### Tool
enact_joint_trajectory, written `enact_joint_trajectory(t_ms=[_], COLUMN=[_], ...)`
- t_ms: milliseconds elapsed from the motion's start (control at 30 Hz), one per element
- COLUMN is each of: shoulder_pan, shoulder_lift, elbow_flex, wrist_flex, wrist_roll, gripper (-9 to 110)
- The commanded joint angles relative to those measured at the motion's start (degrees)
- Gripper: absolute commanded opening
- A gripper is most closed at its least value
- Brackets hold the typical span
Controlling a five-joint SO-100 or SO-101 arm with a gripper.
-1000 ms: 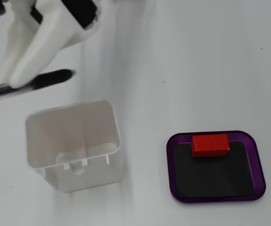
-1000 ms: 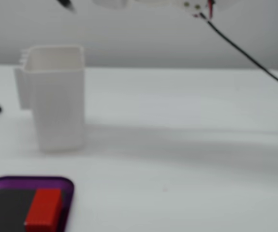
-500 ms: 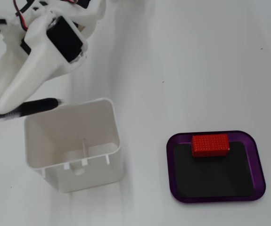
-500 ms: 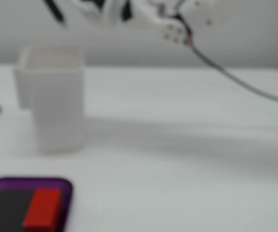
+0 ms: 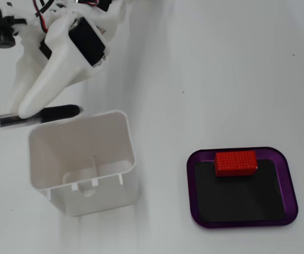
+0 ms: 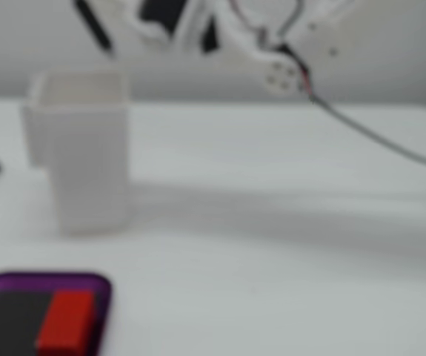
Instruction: Pick up the pen and put it in the pen holder.
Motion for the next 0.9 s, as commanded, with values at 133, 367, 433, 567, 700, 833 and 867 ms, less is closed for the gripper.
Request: enact_joint_trajectory(t_ms=[133,367,433,567,700,833,867], shoulder_pan=[0.0,-0.1,-0.2,-0.4,-0.4,-0.4,-0.4], shoulder_lift=[1.6,1.7,1.8,3.2,11.8,27.2,31.8], elbow_flex=[-0.6,-0.6,-0.6,-0.5,6.2,15.1,16.6], wrist_flex=[-1.3,-1.3,-1.3,-1.3,1.2,14.4,20.0], wrist_roll=[0.2,0.5,0.7,1.0,4.6,12.0,14.1], gripper=[6,11,11,11,11,11,11])
